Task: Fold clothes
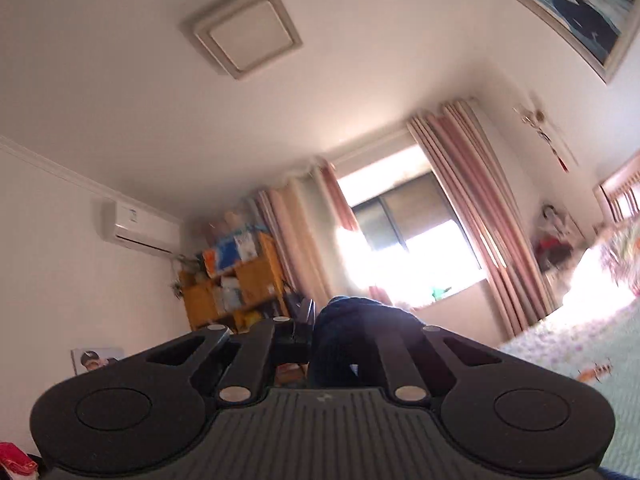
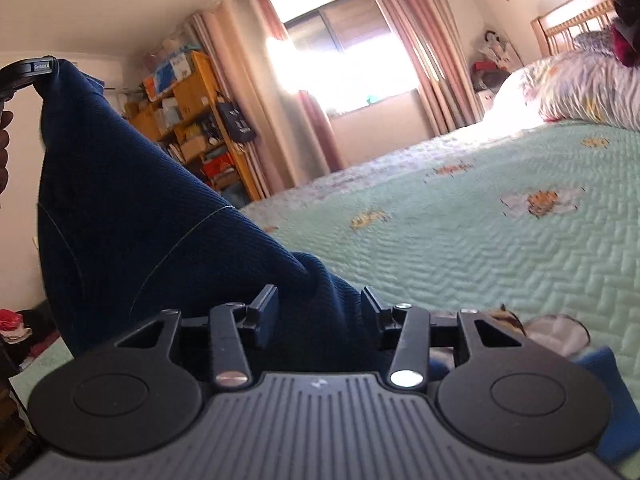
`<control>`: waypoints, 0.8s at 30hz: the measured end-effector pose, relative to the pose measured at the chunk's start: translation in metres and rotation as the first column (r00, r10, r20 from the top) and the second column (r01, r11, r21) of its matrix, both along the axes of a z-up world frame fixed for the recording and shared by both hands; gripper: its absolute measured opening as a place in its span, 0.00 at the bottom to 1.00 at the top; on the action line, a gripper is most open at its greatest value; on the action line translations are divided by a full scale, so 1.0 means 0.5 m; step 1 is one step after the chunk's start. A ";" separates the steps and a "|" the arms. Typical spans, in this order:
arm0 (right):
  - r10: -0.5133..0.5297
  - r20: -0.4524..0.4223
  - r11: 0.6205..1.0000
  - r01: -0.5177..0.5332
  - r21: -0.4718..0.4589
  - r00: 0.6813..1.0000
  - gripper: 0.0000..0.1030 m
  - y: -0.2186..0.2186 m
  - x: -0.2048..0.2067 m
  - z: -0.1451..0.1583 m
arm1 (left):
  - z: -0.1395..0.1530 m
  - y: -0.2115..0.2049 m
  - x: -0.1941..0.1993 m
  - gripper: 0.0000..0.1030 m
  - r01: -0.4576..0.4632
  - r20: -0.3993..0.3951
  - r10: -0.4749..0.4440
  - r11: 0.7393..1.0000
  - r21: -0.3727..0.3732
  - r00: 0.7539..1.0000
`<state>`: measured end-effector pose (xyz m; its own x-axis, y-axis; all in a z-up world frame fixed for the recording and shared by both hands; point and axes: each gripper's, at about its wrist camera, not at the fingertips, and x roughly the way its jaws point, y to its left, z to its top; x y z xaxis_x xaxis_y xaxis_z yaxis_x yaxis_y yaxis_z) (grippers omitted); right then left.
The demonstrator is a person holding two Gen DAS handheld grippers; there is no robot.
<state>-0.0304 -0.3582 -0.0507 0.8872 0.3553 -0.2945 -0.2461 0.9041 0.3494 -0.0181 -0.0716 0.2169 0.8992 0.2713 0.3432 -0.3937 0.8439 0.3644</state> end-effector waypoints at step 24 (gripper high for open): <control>0.079 -0.083 0.997 -0.080 0.000 0.993 0.75 0.053 0.003 -0.069 | -0.332 0.361 0.002 0.99 -0.463 -0.769 0.130 0.855 -0.232 0.626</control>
